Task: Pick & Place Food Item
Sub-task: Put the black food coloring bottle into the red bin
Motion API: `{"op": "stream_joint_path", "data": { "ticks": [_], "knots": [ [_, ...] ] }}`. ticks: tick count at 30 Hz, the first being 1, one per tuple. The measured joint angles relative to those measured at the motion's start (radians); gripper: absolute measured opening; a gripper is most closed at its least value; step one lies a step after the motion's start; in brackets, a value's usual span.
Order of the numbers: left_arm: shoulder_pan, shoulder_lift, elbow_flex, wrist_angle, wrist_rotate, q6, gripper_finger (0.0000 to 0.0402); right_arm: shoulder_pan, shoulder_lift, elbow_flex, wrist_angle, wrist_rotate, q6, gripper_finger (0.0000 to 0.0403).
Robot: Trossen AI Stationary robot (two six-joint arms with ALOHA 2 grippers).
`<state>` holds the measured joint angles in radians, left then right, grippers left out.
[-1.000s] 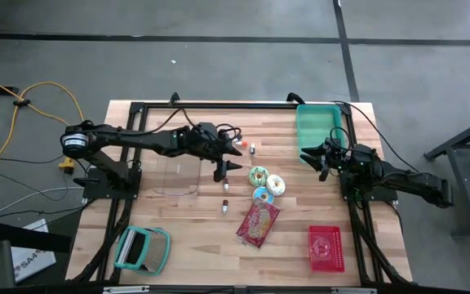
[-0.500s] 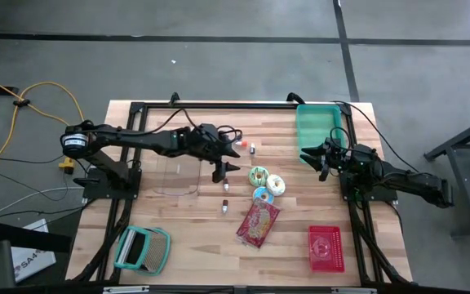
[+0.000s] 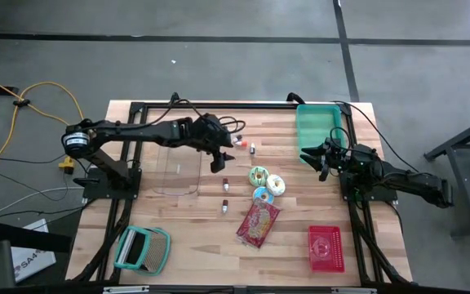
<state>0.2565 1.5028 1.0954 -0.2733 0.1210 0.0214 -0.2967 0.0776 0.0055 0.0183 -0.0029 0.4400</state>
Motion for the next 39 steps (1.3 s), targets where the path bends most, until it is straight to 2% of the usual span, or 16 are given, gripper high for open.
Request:
{"op": "stream_joint_path", "data": {
  "ticks": [7,15,23,27,34,39],
  "knots": [
    [0.038,0.058,0.016,-0.036,0.002,0.076,0.0225,0.0,0.0,0.0,0.002,-0.002,0.0,0.0151],
    [0.025,0.134,0.015,-0.061,0.12,0.078,0.0225,0.0,0.013,0.0,0.005,0.0,0.0,0.0151],
    [0.009,0.14,0.015,-0.045,0.161,0.078,0.0225,0.0,0.013,0.0,0.006,0.001,0.0,0.0151],
    [-0.007,0.14,0.015,-0.037,0.225,0.086,0.0225,0.0,0.013,0.0,0.006,0.0,0.0,0.0151],
    [-0.042,0.131,0.024,-0.041,0.269,0.268,0.0225,0.0,0.013,0.0,0.006,0.0,0.0,0.0151],
    [-0.084,0.127,0.034,-0.051,0.209,0.481,0.0225,0.0,0.013,0.0,0.006,0.0,0.0,0.0151]
  ]
}}
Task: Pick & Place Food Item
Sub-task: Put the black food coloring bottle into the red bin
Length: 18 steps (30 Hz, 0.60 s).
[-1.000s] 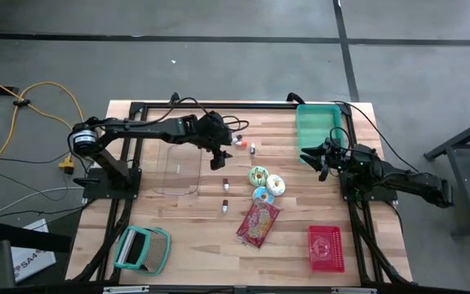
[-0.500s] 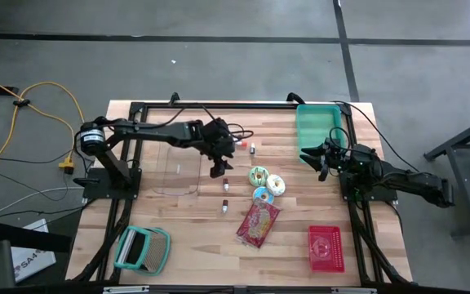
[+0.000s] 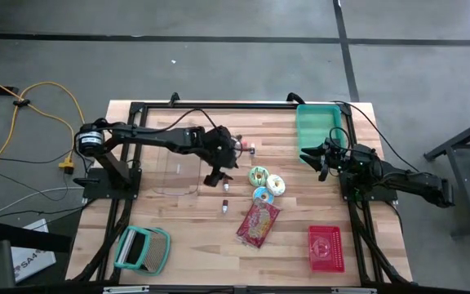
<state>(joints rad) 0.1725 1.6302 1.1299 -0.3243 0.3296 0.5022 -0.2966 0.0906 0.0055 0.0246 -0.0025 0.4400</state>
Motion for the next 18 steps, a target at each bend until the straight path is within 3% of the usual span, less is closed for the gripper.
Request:
{"op": "stream_joint_path", "data": {
  "ticks": [5,8,12,18],
  "knots": [
    [-0.02,0.0,0.0,-0.055,-0.021,0.15,0.0225,0.0,0.0,0.0,0.0,0.0,0.0,0.0151],
    [-0.024,0.0,0.0,-0.065,-0.048,0.145,0.0225,0.0,0.0,0.0,0.0,0.0,0.0,0.0151],
    [-0.046,0.0,0.0,-0.065,-0.176,0.132,0.0225,0.0,0.0,0.0,0.001,0.0,0.0,0.0151],
    [-0.068,-0.008,0.007,-0.064,-0.206,0.136,0.0225,0.0,0.0,0.0,0.001,0.0,0.0,0.0151]
  ]
}}
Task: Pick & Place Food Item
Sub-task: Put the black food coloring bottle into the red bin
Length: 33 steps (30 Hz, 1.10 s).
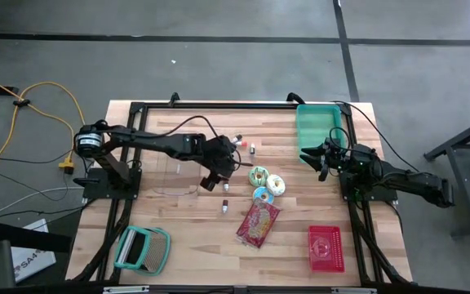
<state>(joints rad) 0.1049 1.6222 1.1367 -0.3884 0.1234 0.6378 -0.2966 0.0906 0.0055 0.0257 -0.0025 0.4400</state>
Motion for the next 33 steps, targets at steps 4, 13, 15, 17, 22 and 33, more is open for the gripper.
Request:
{"op": "stream_joint_path", "data": {
  "ticks": [4,13,15,17,22,33],
  "knots": [
    [-0.02,0.0,0.004,0.0,-0.038,-0.006,0.0225,0.0,0.0,0.0,0.0,0.0,0.0,0.0151],
    [-0.045,0.0,0.05,-0.035,-0.07,-0.096,0.0225,0.0,0.0,0.0,0.0,0.0,0.0,0.0151],
    [-0.045,0.0,0.076,-0.068,-0.073,-0.098,0.0225,0.0,0.0,0.0,0.0,0.0,0.0,0.0151],
    [-0.045,0.001,0.098,-0.091,-0.077,-0.105,0.0225,0.0,0.0,0.0,0.0,0.0,0.0,0.0151],
    [-0.044,0.015,0.147,-0.133,-0.089,-0.206,0.0225,0.0,0.0,0.0,0.0,0.0,0.0,0.0151],
    [-0.051,0.079,0.153,-0.182,-0.089,-0.159,0.0225,0.0,0.0,0.0,0.0,0.0,0.0,0.0151]
  ]
}}
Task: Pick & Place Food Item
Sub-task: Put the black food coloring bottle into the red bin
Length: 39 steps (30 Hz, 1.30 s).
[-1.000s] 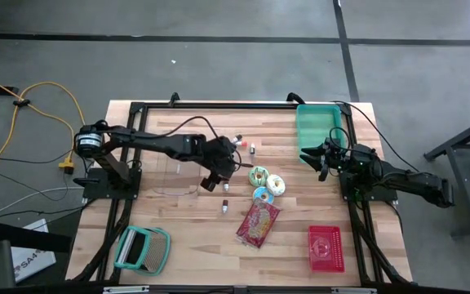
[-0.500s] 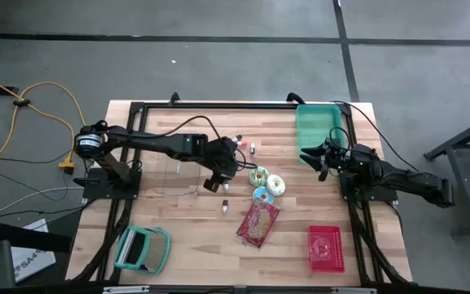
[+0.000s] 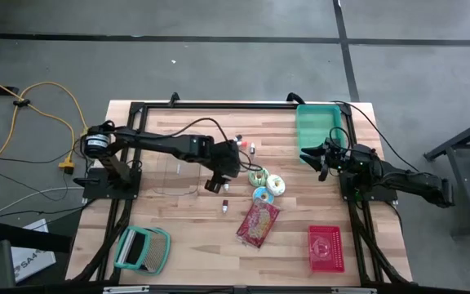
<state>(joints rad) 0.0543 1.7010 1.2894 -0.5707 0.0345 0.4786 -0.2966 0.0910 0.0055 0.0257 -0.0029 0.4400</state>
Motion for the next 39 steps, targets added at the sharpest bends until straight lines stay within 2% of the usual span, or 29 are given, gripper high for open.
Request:
{"op": "stream_joint_path", "data": {
  "ticks": [6,12,23,39],
  "knots": [
    [-0.012,0.076,0.007,0.007,0.066,0.032,0.0225,0.0,0.0,0.0,0.0,0.0,0.0,0.0151],
    [-0.014,0.113,0.007,0.009,0.073,0.108,0.0225,0.0,0.0,0.0,0.0,0.0,0.0,0.0151],
    [-0.057,0.113,0.007,0.004,0.046,0.285,0.0225,0.0,0.0,0.0,0.0,0.0,0.0,0.0151],
    [-0.064,0.118,0.007,-0.028,-0.007,0.315,0.0225,0.0,0.0,0.0,0.0,0.0,0.0,0.0151]
  ]
}}
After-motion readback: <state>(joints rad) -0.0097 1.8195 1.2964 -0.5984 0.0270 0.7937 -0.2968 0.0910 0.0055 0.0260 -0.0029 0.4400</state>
